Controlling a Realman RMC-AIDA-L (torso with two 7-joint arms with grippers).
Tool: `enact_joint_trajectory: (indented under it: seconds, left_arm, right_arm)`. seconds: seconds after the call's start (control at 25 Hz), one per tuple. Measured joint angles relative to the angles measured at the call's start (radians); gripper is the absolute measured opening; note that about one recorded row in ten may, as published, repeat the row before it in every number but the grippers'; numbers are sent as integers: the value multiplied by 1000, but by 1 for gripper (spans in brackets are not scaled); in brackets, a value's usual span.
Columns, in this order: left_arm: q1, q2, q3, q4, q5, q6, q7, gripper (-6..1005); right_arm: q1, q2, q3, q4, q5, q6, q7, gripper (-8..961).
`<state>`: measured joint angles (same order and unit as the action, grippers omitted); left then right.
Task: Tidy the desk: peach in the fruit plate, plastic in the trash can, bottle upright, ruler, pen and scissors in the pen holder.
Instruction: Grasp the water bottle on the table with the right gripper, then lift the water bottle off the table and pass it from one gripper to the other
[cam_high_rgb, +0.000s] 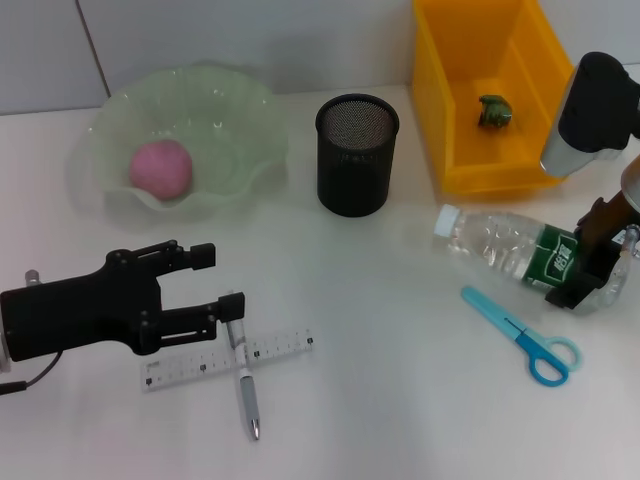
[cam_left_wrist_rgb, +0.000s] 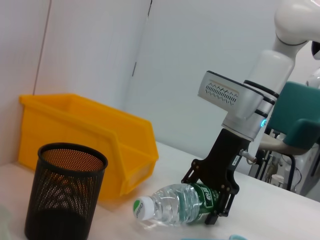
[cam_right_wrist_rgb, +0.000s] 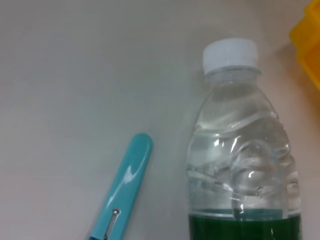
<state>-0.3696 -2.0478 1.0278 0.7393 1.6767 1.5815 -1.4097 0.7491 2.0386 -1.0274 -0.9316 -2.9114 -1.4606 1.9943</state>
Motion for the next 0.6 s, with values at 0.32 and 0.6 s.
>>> enact_joint_trajectory:
  seconds: [0.32,0.6]
  left_arm:
    - [2,0,-11,0,0,9,0,804]
    - [4,0,-11,0,1,12,0,804]
  right_arm:
    - [-50,7,12,-84,66,-36,-23,781]
    - [-136,3,76,-183,256,-72,-95,782]
